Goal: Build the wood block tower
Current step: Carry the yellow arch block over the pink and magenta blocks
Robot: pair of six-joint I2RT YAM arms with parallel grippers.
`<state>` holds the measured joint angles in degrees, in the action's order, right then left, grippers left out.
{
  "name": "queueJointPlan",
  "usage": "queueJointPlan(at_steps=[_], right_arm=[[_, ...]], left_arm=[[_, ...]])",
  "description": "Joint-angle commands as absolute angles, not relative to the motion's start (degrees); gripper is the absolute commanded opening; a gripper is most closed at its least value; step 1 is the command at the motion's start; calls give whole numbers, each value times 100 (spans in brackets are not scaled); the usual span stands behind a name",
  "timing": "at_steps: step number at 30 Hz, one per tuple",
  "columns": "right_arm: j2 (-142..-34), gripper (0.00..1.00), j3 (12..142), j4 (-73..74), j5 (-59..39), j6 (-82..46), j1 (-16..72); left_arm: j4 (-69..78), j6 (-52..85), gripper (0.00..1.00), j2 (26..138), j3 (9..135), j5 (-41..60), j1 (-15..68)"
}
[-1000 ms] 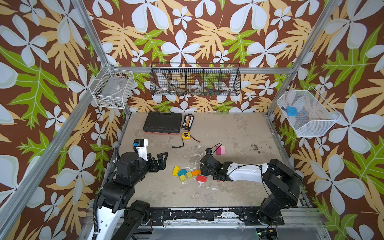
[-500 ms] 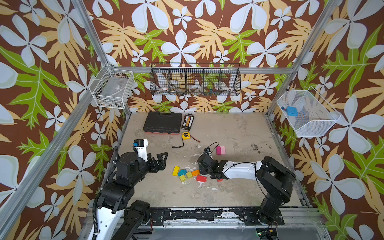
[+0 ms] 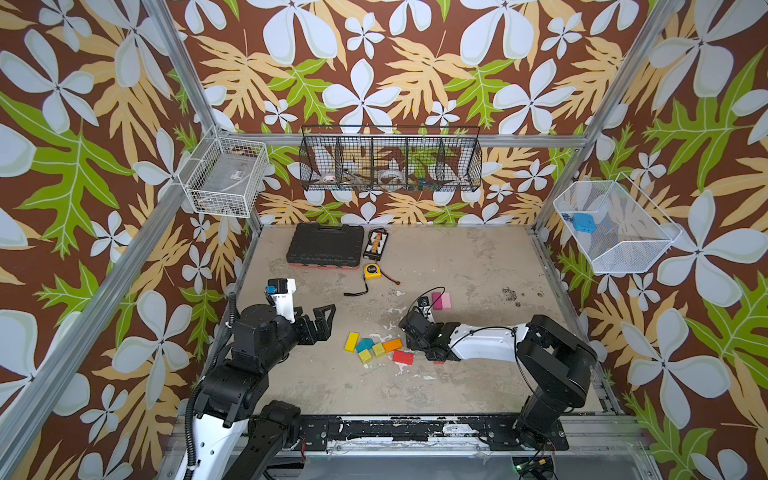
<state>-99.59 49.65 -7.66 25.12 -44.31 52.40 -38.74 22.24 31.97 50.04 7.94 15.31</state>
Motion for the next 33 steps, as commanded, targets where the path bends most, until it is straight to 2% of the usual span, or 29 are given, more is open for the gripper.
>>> queueJointPlan(at_steps=[1, 8, 18, 33], right_arm=[[-10010, 75, 5035, -786, 2609, -4397, 5238], [-10120, 74, 5165, -747, 2568, -4351, 5214], [-10132, 60, 5222, -764, 2527, -4299, 5177], [-9627, 48, 5089, -928, 2652, -4160, 4973]], left_arm=[[-3820, 2189, 100, 3199, 5035, 753, 1535], [-3816, 2193, 100, 3191, 5031, 751, 1535], [-3763, 2084, 100, 3327, 5004, 1046, 1544], [-3749, 2065, 100, 3766, 4966, 1153, 1990]])
